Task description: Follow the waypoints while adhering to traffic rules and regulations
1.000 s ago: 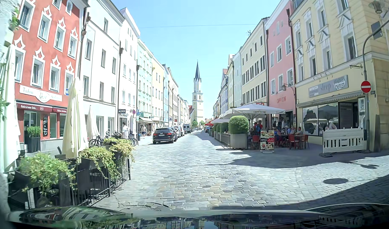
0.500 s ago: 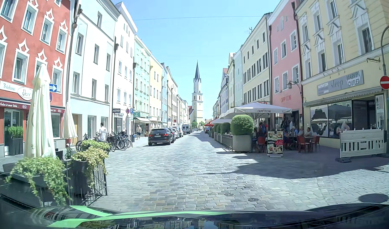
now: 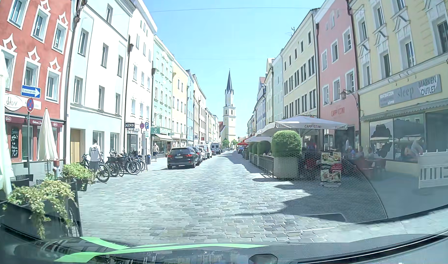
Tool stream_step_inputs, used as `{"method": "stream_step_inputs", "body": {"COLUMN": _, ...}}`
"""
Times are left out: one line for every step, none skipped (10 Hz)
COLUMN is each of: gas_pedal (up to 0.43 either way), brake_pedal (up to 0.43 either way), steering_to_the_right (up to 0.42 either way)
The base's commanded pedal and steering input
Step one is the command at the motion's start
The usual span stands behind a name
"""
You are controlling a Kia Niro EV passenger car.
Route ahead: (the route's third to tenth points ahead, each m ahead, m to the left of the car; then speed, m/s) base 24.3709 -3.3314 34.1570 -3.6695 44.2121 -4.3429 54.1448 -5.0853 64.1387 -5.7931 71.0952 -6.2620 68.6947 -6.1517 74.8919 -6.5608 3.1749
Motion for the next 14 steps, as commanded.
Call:
{"method": "stream_step_inputs", "body": {"gas_pedal": 0.028, "brake_pedal": 0.000, "steering_to_the_right": -0.067}}
{"method": "stream_step_inputs", "body": {"gas_pedal": 0.039, "brake_pedal": 0.000, "steering_to_the_right": -0.082}}
{"method": "stream_step_inputs", "body": {"gas_pedal": 0.000, "brake_pedal": 0.000, "steering_to_the_right": -0.110}}
{"method": "stream_step_inputs", "body": {"gas_pedal": 0.000, "brake_pedal": 0.000, "steering_to_the_right": -0.138}}
{"method": "stream_step_inputs", "body": {"gas_pedal": 0.000, "brake_pedal": 0.000, "steering_to_the_right": -0.169}}
{"method": "stream_step_inputs", "body": {"gas_pedal": 0.000, "brake_pedal": 0.000, "steering_to_the_right": -0.203}}
{"method": "stream_step_inputs", "body": {"gas_pedal": 0.000, "brake_pedal": 0.000, "steering_to_the_right": -0.221}}
{"method": "stream_step_inputs", "body": {"gas_pedal": 0.000, "brake_pedal": 0.000, "steering_to_the_right": -0.234}}
{"method": "stream_step_inputs", "body": {"gas_pedal": 0.000, "brake_pedal": 0.000, "steering_to_the_right": -0.243}}
{"method": "stream_step_inputs", "body": {"gas_pedal": 0.000, "brake_pedal": 0.000, "steering_to_the_right": -0.254}}
{"method": "stream_step_inputs", "body": {"gas_pedal": 0.000, "brake_pedal": 0.000, "steering_to_the_right": -0.262}}
{"method": "stream_step_inputs", "body": {"gas_pedal": 0.000, "brake_pedal": 0.000, "steering_to_the_right": -0.285}}
{"method": "stream_step_inputs", "body": {"gas_pedal": 0.000, "brake_pedal": 0.000, "steering_to_the_right": -0.319}}
{"method": "stream_step_inputs", "body": {"gas_pedal": 0.000, "brake_pedal": 0.000, "steering_to_the_right": -0.340}}
